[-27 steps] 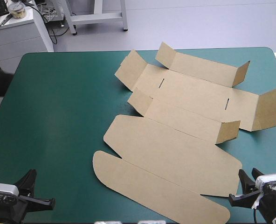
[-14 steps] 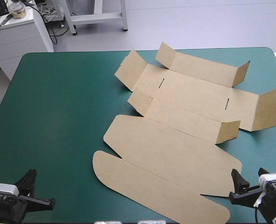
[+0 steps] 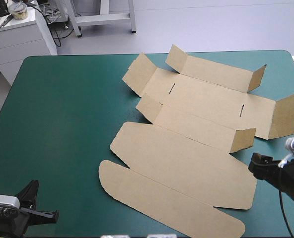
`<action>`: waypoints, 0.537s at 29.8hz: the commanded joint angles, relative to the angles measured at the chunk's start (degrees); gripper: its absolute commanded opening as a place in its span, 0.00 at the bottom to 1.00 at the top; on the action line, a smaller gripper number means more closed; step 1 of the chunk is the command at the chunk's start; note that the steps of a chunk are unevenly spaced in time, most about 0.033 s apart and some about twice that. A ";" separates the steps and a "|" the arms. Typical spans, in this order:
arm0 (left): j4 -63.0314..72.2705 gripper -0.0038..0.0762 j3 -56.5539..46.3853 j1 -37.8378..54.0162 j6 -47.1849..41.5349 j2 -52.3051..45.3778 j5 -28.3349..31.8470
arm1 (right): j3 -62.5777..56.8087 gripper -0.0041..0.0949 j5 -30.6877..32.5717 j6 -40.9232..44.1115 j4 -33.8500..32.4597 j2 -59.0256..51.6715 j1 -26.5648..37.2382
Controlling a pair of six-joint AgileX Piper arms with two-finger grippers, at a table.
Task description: Fold the box
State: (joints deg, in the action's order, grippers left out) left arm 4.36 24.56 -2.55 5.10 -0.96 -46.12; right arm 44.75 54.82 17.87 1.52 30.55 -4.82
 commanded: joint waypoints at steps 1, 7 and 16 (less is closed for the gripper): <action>0.53 0.04 1.31 -0.36 -0.14 -0.68 4.22 | 7.34 0.75 -0.22 0.19 -0.01 10.42 -0.14; 0.53 0.04 1.31 -0.36 -0.42 -0.68 4.22 | 13.84 0.75 0.27 0.19 -0.69 24.25 -0.06; 0.53 0.04 1.31 -0.36 -0.42 -0.68 4.22 | 18.97 0.75 5.95 -7.03 1.98 42.54 8.62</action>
State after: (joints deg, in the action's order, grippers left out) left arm 4.36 24.56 -2.55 5.10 -0.96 -46.12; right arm 60.93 60.78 14.44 1.73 69.74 0.03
